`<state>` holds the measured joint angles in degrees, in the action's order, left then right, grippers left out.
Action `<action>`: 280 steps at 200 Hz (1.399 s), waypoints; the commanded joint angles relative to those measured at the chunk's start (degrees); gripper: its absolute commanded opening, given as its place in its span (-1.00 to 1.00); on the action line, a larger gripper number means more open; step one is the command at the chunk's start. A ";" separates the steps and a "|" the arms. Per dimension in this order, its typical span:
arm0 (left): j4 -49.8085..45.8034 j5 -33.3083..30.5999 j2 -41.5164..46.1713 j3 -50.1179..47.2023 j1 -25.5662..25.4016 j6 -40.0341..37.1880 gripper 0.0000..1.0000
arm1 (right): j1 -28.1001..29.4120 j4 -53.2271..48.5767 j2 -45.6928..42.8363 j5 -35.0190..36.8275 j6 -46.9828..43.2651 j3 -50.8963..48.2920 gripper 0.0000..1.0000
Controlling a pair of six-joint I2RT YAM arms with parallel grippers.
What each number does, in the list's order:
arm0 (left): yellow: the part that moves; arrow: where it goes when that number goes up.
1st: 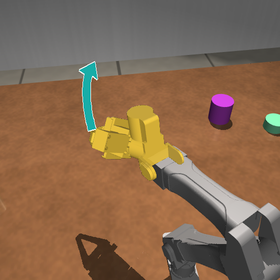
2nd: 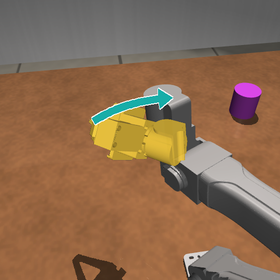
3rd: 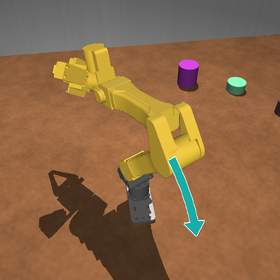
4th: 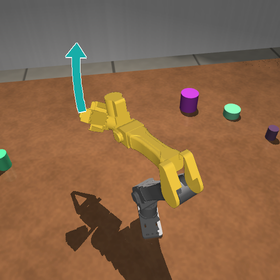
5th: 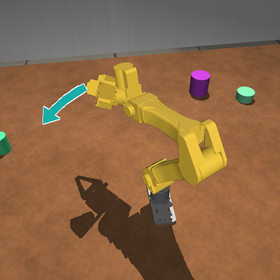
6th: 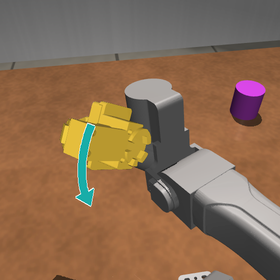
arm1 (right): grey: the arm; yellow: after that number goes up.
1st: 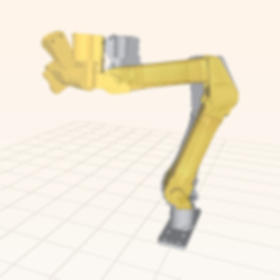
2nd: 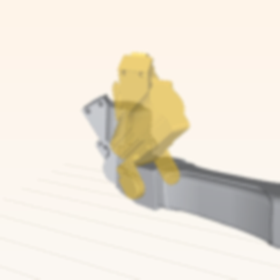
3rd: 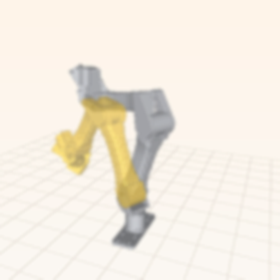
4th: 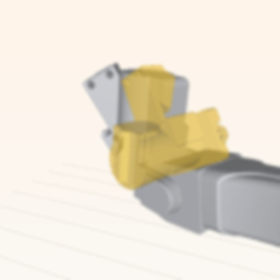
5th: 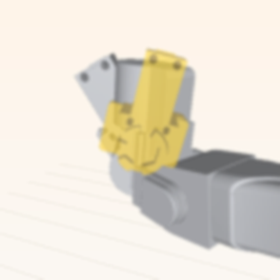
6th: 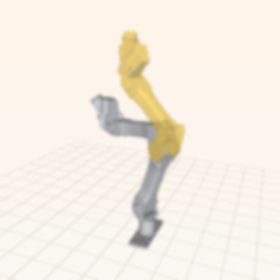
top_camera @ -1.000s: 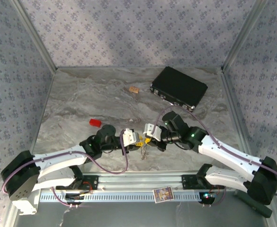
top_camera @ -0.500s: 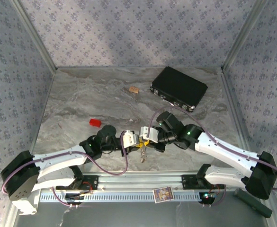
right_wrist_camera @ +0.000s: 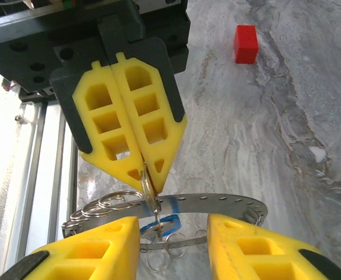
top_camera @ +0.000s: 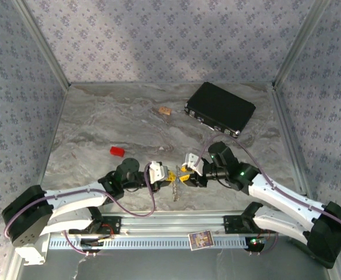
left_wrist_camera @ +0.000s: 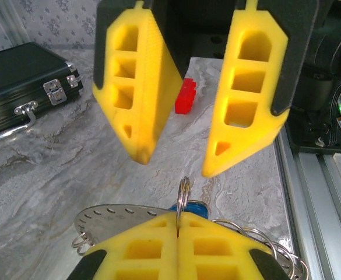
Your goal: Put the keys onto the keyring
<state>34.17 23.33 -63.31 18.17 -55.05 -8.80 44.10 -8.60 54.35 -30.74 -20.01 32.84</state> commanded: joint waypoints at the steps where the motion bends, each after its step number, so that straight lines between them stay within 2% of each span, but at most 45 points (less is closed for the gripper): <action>1: 10.61 0.50 -0.71 -1.01 0.43 3.33 -1.00 | -0.49 7.76 -0.62 -3.83 4.26 -1.58 -0.29; 61: 13.08 0.83 -2.69 -1.04 0.51 3.95 -1.00 | -0.83 11.66 1.11 -4.31 5.33 -3.31 -0.47; 94: 13.04 1.19 -3.06 -0.69 0.66 3.98 -1.00 | -1.11 11.70 1.13 -4.71 5.21 -3.27 -1.00; 102: 12.29 0.69 -2.80 -0.52 0.72 4.05 -1.00 | -1.12 10.59 1.10 -4.74 4.67 -2.64 -1.00; 106: 11.55 0.19 -2.59 -0.28 0.73 4.00 -0.93 | -1.06 9.93 1.03 -4.70 4.29 -2.32 -1.00; 115: 8.82 -0.72 -1.91 0.37 0.71 3.44 -0.62 | -1.05 7.71 1.03 -4.60 3.28 -1.03 -1.00; 123: 6.04 -1.05 -1.05 1.07 0.67 2.32 -0.47 | -1.01 5.11 1.05 -4.31 2.01 0.50 -1.00; 136: 0.33 -1.47 0.34 2.36 0.65 0.07 -0.41 | -0.61 -0.49 1.36 -3.15 -0.83 3.36 -1.00; 172: -10.87 -1.59 2.30 5.77 0.72 -4.63 -0.43 | 1.70 -14.28 4.68 1.67 -8.02 11.32 -1.00; 197: -11.20 -0.77 2.40 6.42 0.89 -5.22 -0.45 | 2.57 -17.83 6.72 2.70 -10.43 14.70 -1.00; 239: -11.59 0.88 2.32 7.05 1.16 -5.73 -0.63 | 4.48 -22.72 9.31 4.65 -13.69 19.04 -1.00; 280: -11.35 2.19 2.31 7.49 1.43 -5.71 -0.63 | 5.90 -24.18 11.10 6.85 -15.13 20.66 -1.00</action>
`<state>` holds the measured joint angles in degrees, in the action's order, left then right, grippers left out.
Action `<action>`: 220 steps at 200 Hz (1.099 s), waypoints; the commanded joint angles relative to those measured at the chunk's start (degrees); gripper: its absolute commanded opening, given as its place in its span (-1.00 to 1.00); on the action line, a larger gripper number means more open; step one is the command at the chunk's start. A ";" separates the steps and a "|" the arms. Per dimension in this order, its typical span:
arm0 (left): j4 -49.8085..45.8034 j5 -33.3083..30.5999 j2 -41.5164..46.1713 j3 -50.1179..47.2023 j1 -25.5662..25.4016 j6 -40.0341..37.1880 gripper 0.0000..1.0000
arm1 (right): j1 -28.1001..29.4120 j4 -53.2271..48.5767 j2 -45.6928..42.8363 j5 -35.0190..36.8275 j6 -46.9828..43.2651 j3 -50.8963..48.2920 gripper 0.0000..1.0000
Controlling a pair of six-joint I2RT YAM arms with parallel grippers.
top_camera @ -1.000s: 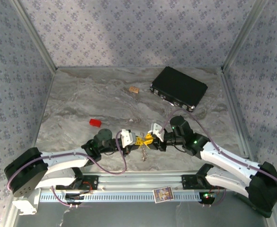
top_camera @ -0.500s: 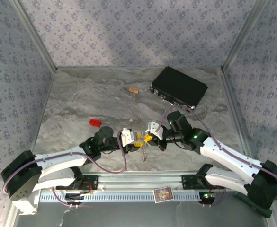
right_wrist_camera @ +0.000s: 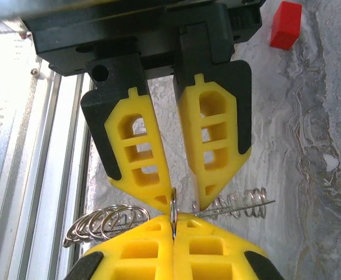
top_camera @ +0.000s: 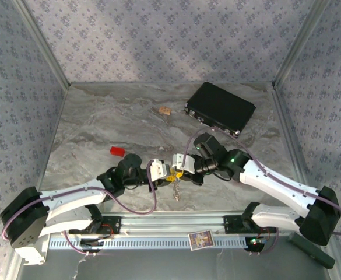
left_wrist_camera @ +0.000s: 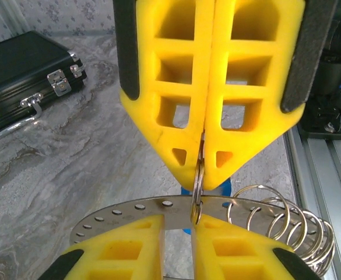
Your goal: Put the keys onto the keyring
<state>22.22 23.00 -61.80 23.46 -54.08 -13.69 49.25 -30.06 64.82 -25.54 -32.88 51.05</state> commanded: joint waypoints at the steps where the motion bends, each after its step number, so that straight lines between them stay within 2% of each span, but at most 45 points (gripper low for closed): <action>1: 0.58 2.55 0.80 2.20 0.43 -0.81 -0.63 | 0.79 -2.72 0.65 1.69 -2.31 2.47 -1.00; 113: 0.46 4.64 -0.91 3.08 1.01 -0.81 -0.53 | 1.46 -0.54 -0.04 5.33 -1.70 1.78 -1.00; 142: 0.80 4.74 -1.15 3.08 1.07 -0.72 -0.68 | 1.60 -0.53 0.04 3.66 -1.60 1.80 -1.00; 161: 0.77 4.68 -1.30 3.17 1.09 -0.76 -0.90 | 1.72 -0.15 -0.21 2.54 -1.29 1.60 -1.00; 177: 0.72 4.62 -1.21 3.08 1.06 -0.90 -1.00 | 1.32 0.89 -1.10 0.71 -0.60 0.66 -1.00; 187: 1.40 4.07 -1.09 2.70 1.04 -0.71 -1.00 | 0.53 2.41 -2.10 -0.59 0.56 -0.86 -0.69; 194: 2.74 3.72 -1.05 2.07 1.16 -0.12 -1.00 | -0.56 4.42 -3.11 -1.90 1.68 -2.60 -0.54; 207: 7.13 3.32 -1.06 0.26 1.26 1.75 -1.00 | -2.97 9.98 -5.15 -5.35 5.06 -6.78 -0.42; 220: 12.10 3.32 -1.59 -1.45 1.22 4.22 -1.00 | -4.94 15.29 -7.19 -7.73 8.68 -10.53 -0.39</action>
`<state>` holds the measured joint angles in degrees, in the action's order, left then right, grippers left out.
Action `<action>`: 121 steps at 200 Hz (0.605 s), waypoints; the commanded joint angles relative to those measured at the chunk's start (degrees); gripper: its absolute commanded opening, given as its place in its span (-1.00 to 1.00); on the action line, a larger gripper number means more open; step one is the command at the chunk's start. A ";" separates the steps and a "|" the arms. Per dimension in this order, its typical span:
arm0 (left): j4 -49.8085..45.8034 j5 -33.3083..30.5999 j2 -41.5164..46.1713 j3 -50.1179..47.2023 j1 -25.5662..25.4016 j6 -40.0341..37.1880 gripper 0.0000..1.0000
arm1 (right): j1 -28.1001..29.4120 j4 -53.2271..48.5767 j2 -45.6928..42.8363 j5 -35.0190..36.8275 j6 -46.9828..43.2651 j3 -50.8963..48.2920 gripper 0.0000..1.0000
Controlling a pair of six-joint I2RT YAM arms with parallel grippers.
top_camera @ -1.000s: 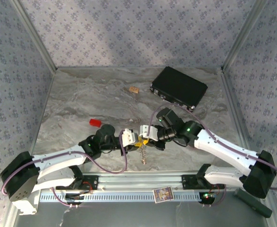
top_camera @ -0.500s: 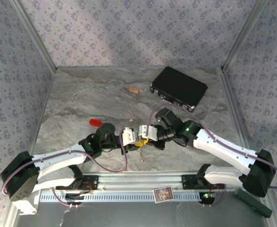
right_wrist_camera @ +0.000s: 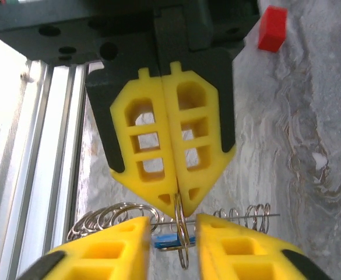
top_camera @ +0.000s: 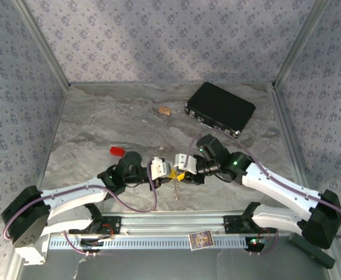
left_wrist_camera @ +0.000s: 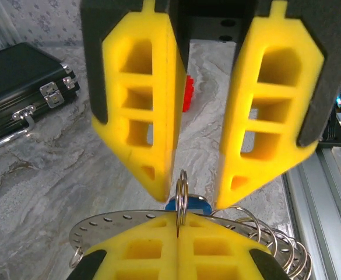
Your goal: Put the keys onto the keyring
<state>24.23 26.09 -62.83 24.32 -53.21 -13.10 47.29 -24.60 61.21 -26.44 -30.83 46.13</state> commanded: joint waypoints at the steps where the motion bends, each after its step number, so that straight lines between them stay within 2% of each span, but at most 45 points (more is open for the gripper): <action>1: 10.46 0.26 -0.64 -2.41 0.37 3.71 -1.00 | -3.03 10.27 -3.70 -6.94 6.82 -5.88 -0.39; 32: 19.31 0.30 -2.24 -5.27 0.37 7.40 -1.00 | -3.84 16.78 -5.39 -7.60 10.41 -10.53 -0.38; 74: 24.31 0.74 -4.14 -6.46 0.37 8.93 -1.00 | -3.93 20.42 -5.48 -7.84 12.03 -12.86 -0.47; 94: 25.85 0.73 -4.58 -6.82 0.38 9.29 -1.00 | -4.07 20.73 -5.33 -7.92 12.06 -13.24 -0.60; 121: 27.01 0.71 -5.01 -7.00 0.38 9.82 -1.00 | -4.35 21.02 -5.43 -8.46 11.98 -13.27 -0.98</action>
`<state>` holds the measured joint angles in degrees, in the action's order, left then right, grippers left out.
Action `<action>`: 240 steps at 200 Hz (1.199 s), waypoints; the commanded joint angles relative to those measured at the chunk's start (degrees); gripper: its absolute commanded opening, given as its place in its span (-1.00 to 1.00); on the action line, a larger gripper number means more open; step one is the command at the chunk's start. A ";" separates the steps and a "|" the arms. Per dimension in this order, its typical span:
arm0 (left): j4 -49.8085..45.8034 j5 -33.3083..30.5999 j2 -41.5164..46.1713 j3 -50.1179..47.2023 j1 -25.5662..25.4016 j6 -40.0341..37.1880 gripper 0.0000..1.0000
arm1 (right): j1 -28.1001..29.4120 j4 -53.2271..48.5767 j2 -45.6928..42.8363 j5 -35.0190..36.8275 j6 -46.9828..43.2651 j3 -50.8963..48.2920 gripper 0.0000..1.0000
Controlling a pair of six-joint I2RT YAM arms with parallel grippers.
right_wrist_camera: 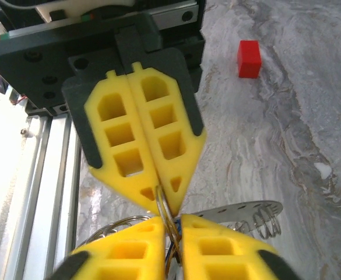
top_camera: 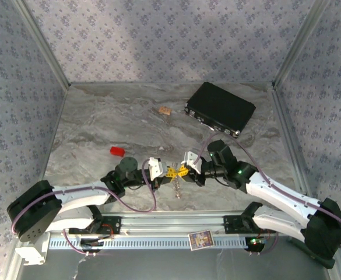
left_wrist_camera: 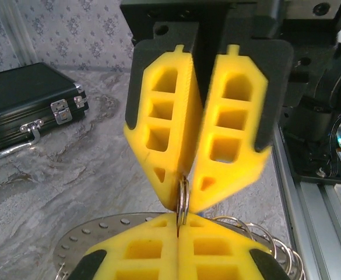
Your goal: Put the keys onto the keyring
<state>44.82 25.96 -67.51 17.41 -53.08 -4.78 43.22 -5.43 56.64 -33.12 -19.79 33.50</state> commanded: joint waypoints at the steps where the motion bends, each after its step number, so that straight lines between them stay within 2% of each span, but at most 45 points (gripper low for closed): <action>1: 6.38 0.84 -0.34 -0.09 0.25 1.51 -1.00 | -0.31 1.80 -0.85 -1.77 0.92 -0.59 -0.99; 17: 4.31 0.19 0.14 0.17 0.25 1.19 -0.99 | -0.33 -0.45 -1.15 -1.38 -0.35 0.74 -1.00; 21: 3.24 -0.33 0.45 0.44 0.26 0.95 -0.92 | -0.29 -1.64 -1.22 -1.19 -0.91 1.34 -1.00; 34: -2.06 -1.96 1.95 1.47 0.25 -0.50 -0.50 | -0.20 -5.92 -1.18 -0.30 -3.21 3.71 -1.00; 40: -4.83 -2.36 2.76 2.07 0.21 -1.74 -0.41 | -0.04 -8.22 -0.99 0.44 -4.45 5.03 -1.00; 61: -15.01 -2.76 5.41 4.74 0.25 -6.36 -0.36 | 1.16 -16.61 0.42 3.92 -8.72 9.98 -1.00; 91: -23.07 -2.02 6.78 7.99 0.26 -10.46 -0.39 | 4.08 -25.65 3.52 9.82 -13.39 15.74 -1.00; 152: -22.32 1.77 5.00 9.83 0.26 -11.21 -0.53 | 7.02 -30.84 7.62 12.99 -16.82 21.14 -1.00; 191: -22.23 3.87 3.97 10.61 0.27 -11.62 -0.74 | 7.75 -29.57 8.97 12.30 -16.77 22.06 -1.00; 209: -21.95 4.46 3.87 10.49 0.26 -11.75 -0.94 | 7.34 -27.32 8.34 11.03 -15.30 20.82 -1.00; 213: -21.68 4.46 3.87 10.31 0.33 -11.75 -1.00 | 7.10 -26.45 7.81 10.65 -14.72 20.25 -0.91; 225: -20.36 4.10 4.05 9.38 0.43 -11.36 -1.00 | 5.68 -23.04 5.70 8.80 -12.46 17.14 -0.67; 240: -16.36 4.05 4.01 7.44 0.84 -9.35 -1.00 | 3.60 -17.46 2.62 5.88 -8.70 12.39 -0.45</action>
<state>22.48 28.34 -63.22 25.82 -52.86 -15.99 49.15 -30.87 63.86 -22.13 -34.04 50.94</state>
